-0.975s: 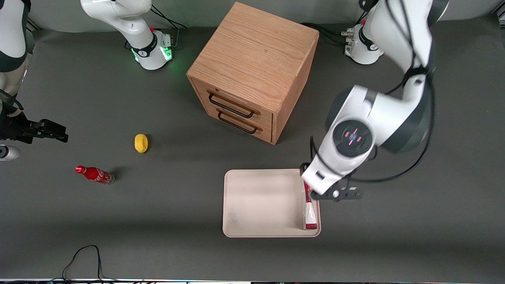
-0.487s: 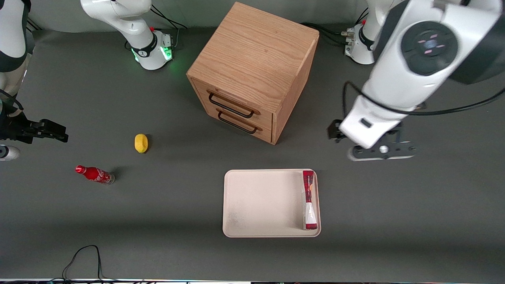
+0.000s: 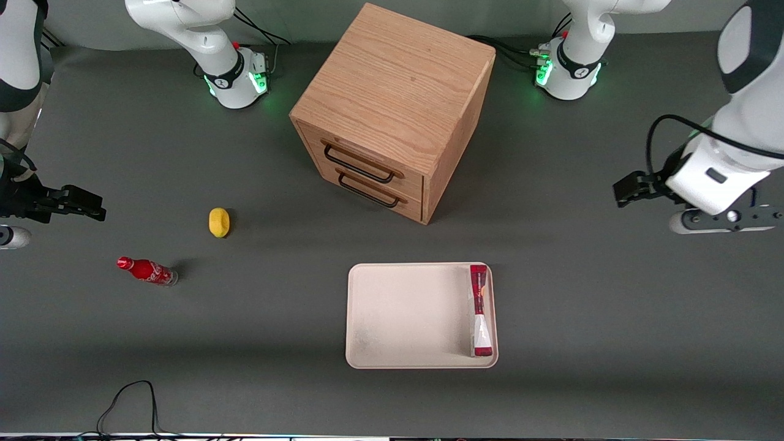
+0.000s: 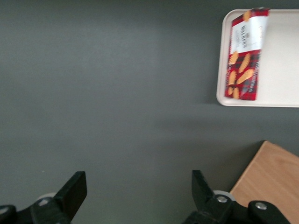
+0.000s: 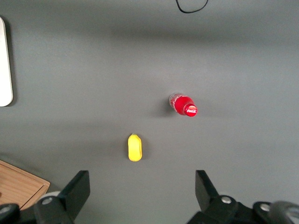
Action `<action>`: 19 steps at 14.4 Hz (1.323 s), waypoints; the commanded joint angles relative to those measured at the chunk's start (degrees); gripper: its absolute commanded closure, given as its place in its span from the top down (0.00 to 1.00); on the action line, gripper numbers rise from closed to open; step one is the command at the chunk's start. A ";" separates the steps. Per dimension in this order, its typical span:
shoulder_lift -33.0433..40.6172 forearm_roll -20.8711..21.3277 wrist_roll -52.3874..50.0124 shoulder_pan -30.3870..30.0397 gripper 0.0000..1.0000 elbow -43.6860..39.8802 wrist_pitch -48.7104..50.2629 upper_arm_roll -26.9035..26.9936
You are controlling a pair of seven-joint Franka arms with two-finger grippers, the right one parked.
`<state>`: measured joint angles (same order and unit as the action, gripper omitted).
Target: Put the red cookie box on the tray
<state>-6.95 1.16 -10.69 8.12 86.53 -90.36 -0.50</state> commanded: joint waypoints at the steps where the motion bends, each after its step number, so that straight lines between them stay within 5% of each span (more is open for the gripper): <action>1: 5.09 -0.55 3.39 -2.93 1.00 7.16 -3.24 -0.38; 19: 7.03 -1.87 6.56 -5.66 1.00 5.93 -0.95 1.29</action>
<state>-1.61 0.46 -5.32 2.59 91.23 -91.99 0.53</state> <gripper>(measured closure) 0.000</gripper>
